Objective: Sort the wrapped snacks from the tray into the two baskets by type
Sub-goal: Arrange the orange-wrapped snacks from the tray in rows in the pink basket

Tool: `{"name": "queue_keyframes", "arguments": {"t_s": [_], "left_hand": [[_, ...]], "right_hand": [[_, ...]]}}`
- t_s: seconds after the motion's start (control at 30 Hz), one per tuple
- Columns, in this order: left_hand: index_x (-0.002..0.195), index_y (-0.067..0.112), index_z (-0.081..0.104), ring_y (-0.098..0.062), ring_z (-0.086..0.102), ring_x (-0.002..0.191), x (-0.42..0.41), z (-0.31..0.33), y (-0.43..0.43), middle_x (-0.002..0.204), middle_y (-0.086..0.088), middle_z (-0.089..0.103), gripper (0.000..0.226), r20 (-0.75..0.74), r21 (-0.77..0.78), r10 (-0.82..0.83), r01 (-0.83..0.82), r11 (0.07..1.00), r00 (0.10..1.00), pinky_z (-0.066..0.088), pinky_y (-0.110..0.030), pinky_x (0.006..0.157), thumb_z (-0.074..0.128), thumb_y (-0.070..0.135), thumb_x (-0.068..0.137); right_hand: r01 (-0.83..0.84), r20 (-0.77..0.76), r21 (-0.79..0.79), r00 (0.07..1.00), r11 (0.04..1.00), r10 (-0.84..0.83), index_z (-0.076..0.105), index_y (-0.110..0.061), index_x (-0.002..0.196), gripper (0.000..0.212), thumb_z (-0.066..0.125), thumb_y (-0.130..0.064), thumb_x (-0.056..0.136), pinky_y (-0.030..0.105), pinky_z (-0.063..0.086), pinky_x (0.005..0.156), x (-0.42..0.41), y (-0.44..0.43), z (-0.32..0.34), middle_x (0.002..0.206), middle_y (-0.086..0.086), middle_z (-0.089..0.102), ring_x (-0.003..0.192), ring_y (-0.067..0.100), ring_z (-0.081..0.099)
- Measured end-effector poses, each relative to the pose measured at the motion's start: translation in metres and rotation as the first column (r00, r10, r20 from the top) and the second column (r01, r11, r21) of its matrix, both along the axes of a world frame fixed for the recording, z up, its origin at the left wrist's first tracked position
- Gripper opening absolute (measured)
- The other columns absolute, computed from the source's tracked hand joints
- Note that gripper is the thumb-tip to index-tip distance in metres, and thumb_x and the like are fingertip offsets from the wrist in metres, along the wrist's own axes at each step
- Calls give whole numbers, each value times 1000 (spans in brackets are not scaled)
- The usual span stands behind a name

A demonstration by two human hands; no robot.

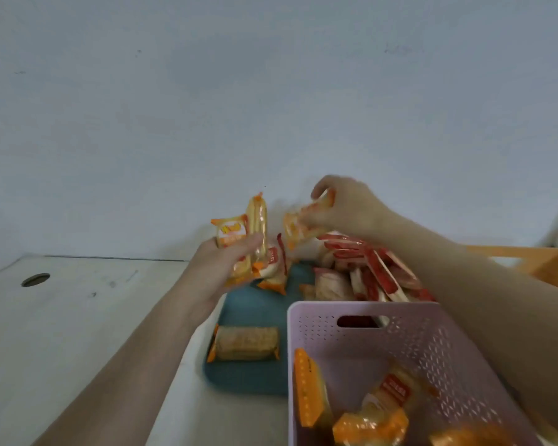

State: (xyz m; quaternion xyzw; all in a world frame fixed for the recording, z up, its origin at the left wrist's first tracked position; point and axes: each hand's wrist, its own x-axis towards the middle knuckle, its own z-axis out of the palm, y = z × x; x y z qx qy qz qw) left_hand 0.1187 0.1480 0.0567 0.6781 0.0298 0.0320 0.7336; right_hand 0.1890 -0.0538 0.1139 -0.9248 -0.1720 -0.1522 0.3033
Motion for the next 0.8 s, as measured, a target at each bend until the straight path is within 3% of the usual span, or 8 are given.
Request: {"name": "queue_keyframes", "arguments": {"t_s": [0.1, 0.2, 0.3, 0.37, 0.47, 0.6, 0.7, 0.8], "left_hand": [[94, 16, 71, -16, 72, 78, -29, 29, -16, 87, -5, 76, 20, 142, -65, -94, 104, 992, 985, 55, -27, 65, 69, 28, 78], [91, 19, 72, -18, 71, 84, -55, 44, -37, 88, -1, 76, 33, 244, 93, -168, 149, 984, 955, 55, -33, 77, 78, 44, 70], [93, 26, 62, -9, 66, 76, -74, 42, -62, 83, 6, 70, 54, 312, 376, -181, 54, 925, 933, 53, -30, 71, 69, 68, 61], [97, 28, 54, -3, 58, 70, -81, 34, -75, 80, 6, 61, 59, 332, 468, -187, 10, 884, 925, 50, -26, 69, 59, 79, 66], [98, 27, 54, -3, 55, 75, -85, 26, -86, 82, 10, 58, 43, 340, 409, -194, 41, 912, 920, 47, -30, 78, 41, 64, 80], [93, 27, 60, -13, 57, 85, -64, 26, -69, 87, 9, 60, 12, 401, 368, 19, -180, 912, 916, 48, -34, 79, 49, 27, 97], [89, 29, 64, -19, 61, 92, -36, 16, -41, 92, 4, 65, 19, 316, 442, 154, -290, 849, 936, 52, -38, 82, 55, 11, 89], [112, 22, 63, -18, 58, 108, 0, -6, -21, 117, 0, 63, 31, 162, 686, 153, -222, 693, 975, 48, -33, 88, 61, 9, 83]], "right_hand": [[7, -277, 471, 951, 882, 141, 67, -14, 97, 36, 76, -41, 75, 26, 42, 58, -37, -30, 32, 83, 2, 61, 72, 14, 55], [-60, -432, 529, 839, 846, 330, 67, -17, 93, 20, 67, -35, 86, 28, 52, 63, -77, -61, 34, 79, 0, 65, 74, 13, 62], [-92, -418, 501, 845, 861, 333, 65, -12, 98, 28, 66, -37, 85, 28, 48, 53, -111, -78, 17, 76, 0, 66, 63, 15, 60], [-105, -393, 419, 875, 902, 284, 67, -13, 103, 42, 64, -49, 80, 32, 50, 61, -126, -82, 4, 85, 2, 71, 70, 19, 65], [-105, -328, 301, 922, 948, 207, 74, -22, 100, 41, 56, -56, 84, 37, 53, 91, -138, -88, -4, 98, -3, 75, 94, 16, 70], [-46, -267, 308, 954, 950, 133, 74, -20, 95, 23, 59, -37, 92, 40, 55, 90, -135, -91, 2, 96, 1, 75, 95, 19, 69], [-74, -245, 178, 962, 981, 117, 72, -22, 99, 17, 60, -32, 92, 34, 55, 88, -117, -86, 5, 98, -3, 73, 92, 12, 67], [-177, -323, -58, 935, 982, 150, 67, -23, 112, 25, 62, -33, 90, 31, 49, 94, -81, -61, 2, 114, -3, 67, 102, 10, 61]]}}
